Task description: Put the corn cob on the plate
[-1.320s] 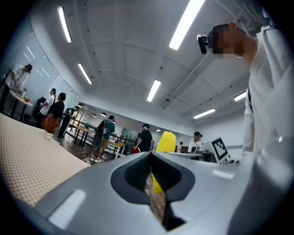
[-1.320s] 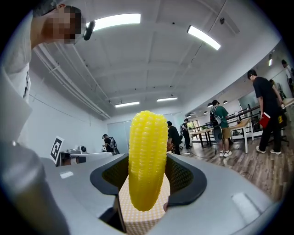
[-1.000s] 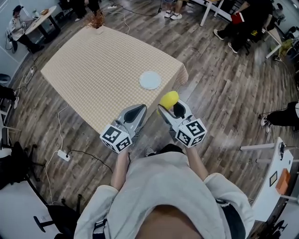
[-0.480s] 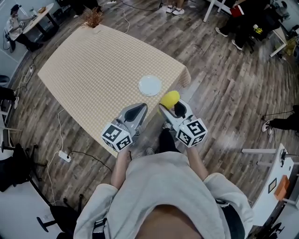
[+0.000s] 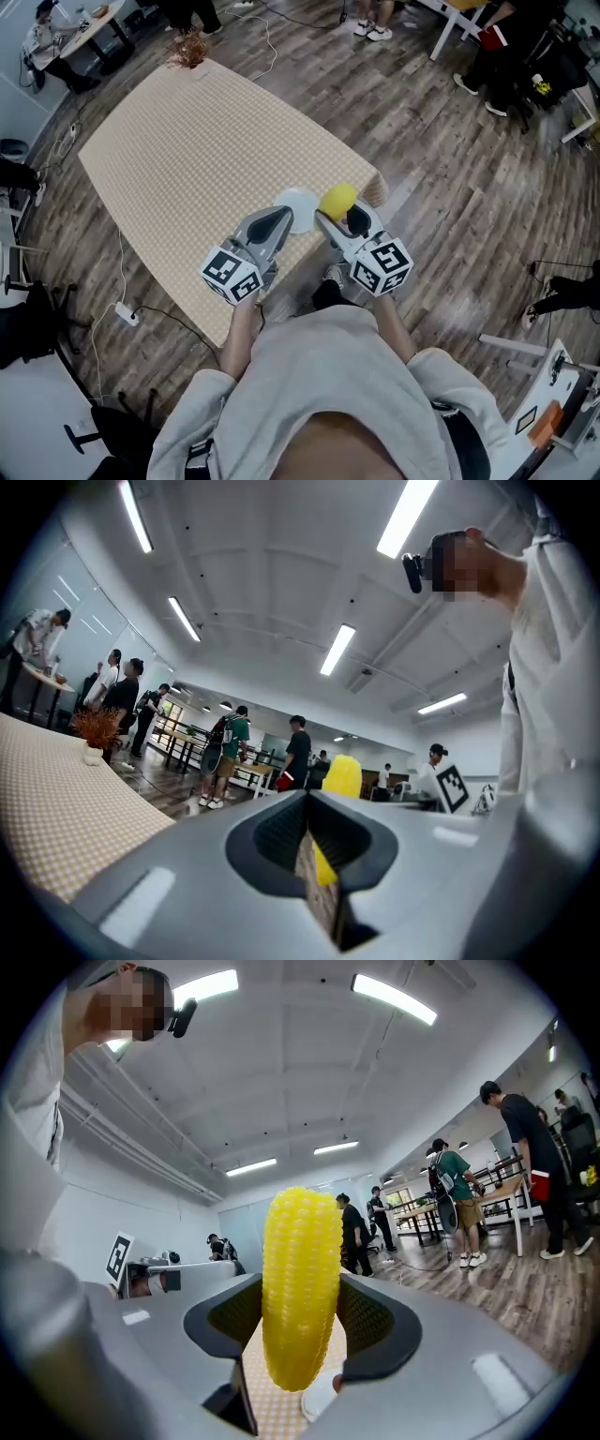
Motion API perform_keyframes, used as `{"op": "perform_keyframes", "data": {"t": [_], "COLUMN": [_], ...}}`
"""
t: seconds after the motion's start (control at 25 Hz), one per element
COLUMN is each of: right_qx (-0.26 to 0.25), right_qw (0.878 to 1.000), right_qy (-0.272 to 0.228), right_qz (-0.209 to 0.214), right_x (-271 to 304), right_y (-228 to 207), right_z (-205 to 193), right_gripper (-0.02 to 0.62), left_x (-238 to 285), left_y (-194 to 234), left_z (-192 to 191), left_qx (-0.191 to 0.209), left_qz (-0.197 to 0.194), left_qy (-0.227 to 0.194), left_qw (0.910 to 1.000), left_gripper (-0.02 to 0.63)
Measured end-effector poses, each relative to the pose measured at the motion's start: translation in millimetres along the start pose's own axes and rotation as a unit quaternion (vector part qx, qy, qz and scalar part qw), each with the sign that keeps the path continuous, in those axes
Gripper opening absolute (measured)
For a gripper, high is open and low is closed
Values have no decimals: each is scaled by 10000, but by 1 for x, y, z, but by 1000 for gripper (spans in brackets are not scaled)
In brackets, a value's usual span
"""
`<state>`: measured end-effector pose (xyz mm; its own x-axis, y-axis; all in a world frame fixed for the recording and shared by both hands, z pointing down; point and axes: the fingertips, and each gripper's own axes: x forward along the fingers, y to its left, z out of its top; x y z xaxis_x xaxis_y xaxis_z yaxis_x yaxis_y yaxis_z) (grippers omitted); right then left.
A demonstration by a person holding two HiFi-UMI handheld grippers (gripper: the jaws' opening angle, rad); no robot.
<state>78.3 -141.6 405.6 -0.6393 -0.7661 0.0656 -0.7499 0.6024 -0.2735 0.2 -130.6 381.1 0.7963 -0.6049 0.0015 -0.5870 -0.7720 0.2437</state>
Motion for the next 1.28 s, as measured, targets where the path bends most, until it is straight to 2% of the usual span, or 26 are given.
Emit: {"op": "perform_keyframes", "data": {"t": [0.4, 0.64, 0.92, 1.08, 1.28], "right_qx": [-22, 95, 87, 80, 115], "right_qw": [9989, 9986, 9995, 9999, 9997], "right_qy": [99, 190, 135, 90, 185], "right_qz": [452, 489, 262, 12, -138], "right_x": [43, 65, 95, 105, 110], "right_y": [-65, -76, -61, -53, -42], "right_z": [23, 19, 20, 20, 11], "right_gripper": [244, 244, 244, 244, 244], "left_x": [59, 63, 50, 41, 35], "left_y": [41, 62, 93, 107, 112], "left_z": [10, 9, 19, 25, 10], "left_qx": [15, -70, -156, -420, -364], "left_qz": [512, 618, 398, 218, -3], "left_qy": [-48, -14, -67, -244, 22], "left_qw": [9987, 9981, 9991, 9986, 9993], "left_gripper": [8, 8, 8, 8, 8]}}
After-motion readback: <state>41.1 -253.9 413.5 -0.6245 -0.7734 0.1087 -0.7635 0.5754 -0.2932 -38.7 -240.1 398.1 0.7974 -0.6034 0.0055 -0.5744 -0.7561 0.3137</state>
